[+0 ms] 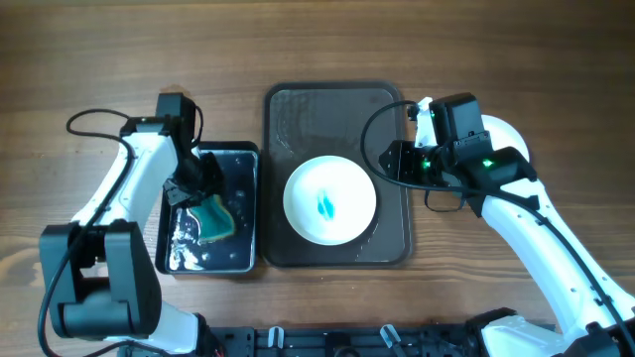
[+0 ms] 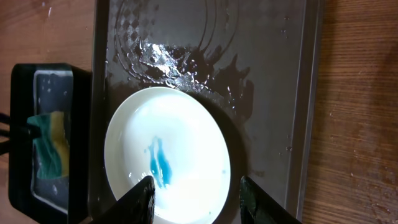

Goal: Clean dirty plates on tray and stack at the side
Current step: 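Grasp the green sponge in the black tray with the left gripper, then scrub the blue-stained plate with the sponge in the left gripper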

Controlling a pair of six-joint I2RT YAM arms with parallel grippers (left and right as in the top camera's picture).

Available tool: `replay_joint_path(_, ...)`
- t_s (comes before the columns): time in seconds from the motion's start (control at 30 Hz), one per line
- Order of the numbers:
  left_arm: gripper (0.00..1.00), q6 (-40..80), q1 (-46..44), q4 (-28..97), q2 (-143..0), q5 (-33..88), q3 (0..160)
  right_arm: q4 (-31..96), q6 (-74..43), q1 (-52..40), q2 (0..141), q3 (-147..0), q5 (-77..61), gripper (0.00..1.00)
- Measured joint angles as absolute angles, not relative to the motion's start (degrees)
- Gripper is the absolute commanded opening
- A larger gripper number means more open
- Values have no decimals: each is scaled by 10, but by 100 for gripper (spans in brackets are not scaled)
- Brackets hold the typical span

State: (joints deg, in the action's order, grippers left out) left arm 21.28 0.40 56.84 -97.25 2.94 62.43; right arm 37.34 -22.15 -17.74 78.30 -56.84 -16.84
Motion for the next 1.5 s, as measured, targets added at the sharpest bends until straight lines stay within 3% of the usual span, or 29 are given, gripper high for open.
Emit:
replay_joint_path(0.1, 32, 213, 4, 492, -971, 17, 573, 376, -222, -177, 783, -568, -167, 44)
replay_joint_path(0.17, 4, 213, 4, 448, -966, 9, 536, 377, -222, -177, 783, -568, -167, 44)
replay_joint_path(0.27, 4, 214, 5, 434, -959, -1, 521, 377, -222, -177, 783, -568, -167, 44)
replay_joint_path(0.33, 21, 214, 5, 447, -959, -2, 527, 379, -222, -177, 783, -568, -167, 44)
replay_joint_path(0.43, 32, 216, 5, 544, -962, 1, 578, 388, -220, -177, 783, -568, -167, 45)
replay_joint_path(0.53, 50, 217, 5, 627, -964, 1, 643, 390, -218, -177, 783, -568, -167, 45)
replay_joint_path(0.57, 51, 217, 5, 644, -964, 2, 661, 390, -218, -177, 783, -568, -167, 45)
replay_joint_path(0.77, 46, 217, 4, 658, -964, 17, 658, 408, -204, -177, 783, -568, -143, 54)
replay_joint_path(0.83, 30, 219, 0, 622, -964, 22, 622, 416, -196, -177, 783, -568, -131, 54)
replay_joint_path(0.9, 5, 224, -4, 575, -965, 27, 571, 420, -187, -177, 783, -568, -124, 54)
replay_joint_path(1.1, 4, 247, -5, 516, -960, 29, 524, 422, -178, -177, 786, -568, -114, 54)
replay_joint_path(1.27, 4, 234, -5, 612, -961, 39, 587, 398, -173, -177, 841, -568, -120, 51)
replay_joint_path(1.33, 4, 222, -11, 659, -960, 47, 649, 389, -158, -177, 877, -568, -142, 44)
replay_joint_path(1.5, 4, 211, -44, 679, -911, 78, 745, 372, -128, -177, 960, -568, -203, 39)
